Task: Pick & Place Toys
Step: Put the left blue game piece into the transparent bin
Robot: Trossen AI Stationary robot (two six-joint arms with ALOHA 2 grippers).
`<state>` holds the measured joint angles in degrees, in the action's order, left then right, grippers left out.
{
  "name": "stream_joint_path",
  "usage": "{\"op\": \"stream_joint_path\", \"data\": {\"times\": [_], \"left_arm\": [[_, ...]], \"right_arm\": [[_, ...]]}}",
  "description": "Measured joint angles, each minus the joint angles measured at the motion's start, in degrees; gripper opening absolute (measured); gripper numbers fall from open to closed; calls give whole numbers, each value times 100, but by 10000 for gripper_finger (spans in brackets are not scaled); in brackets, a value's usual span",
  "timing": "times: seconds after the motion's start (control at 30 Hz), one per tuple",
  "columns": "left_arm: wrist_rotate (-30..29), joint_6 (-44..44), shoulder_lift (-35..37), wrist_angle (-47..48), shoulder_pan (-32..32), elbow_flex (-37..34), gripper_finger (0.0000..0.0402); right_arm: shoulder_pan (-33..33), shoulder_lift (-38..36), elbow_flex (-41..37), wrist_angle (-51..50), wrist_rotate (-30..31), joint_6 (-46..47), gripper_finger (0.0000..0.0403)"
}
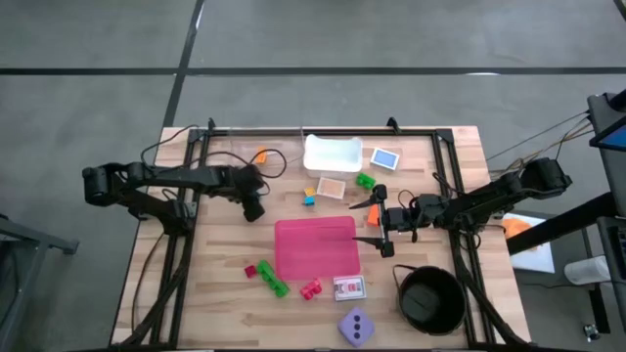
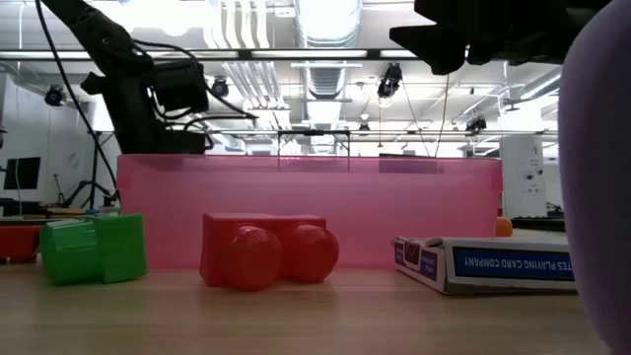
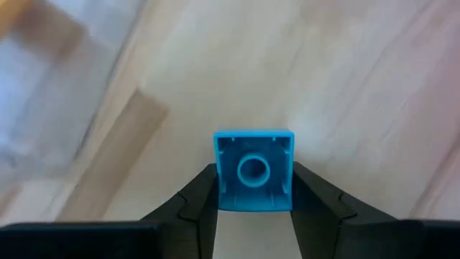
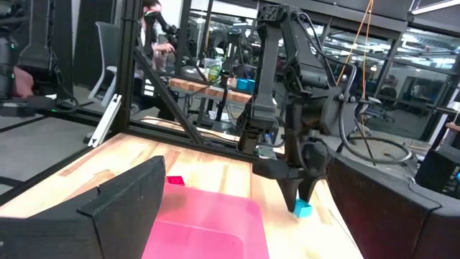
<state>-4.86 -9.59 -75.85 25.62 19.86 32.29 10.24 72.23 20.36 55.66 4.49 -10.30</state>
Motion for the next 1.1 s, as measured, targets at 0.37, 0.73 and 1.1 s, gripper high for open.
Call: {"op": "stream_joint_path", "data": {"times": [0.37,0.73,1.1], "left_arm": [[194,569,0,-603,-7,-67,132],[882,1251,39,-2256,-7,-494,132],[1611,1520,343,-5727,-2,-1385,132]], "right_arm": [[0,0,-1,-2,0,2,380],[0,0,-2,-2,2,2,380],[2,0,-2,-44,28,0,380]]}}
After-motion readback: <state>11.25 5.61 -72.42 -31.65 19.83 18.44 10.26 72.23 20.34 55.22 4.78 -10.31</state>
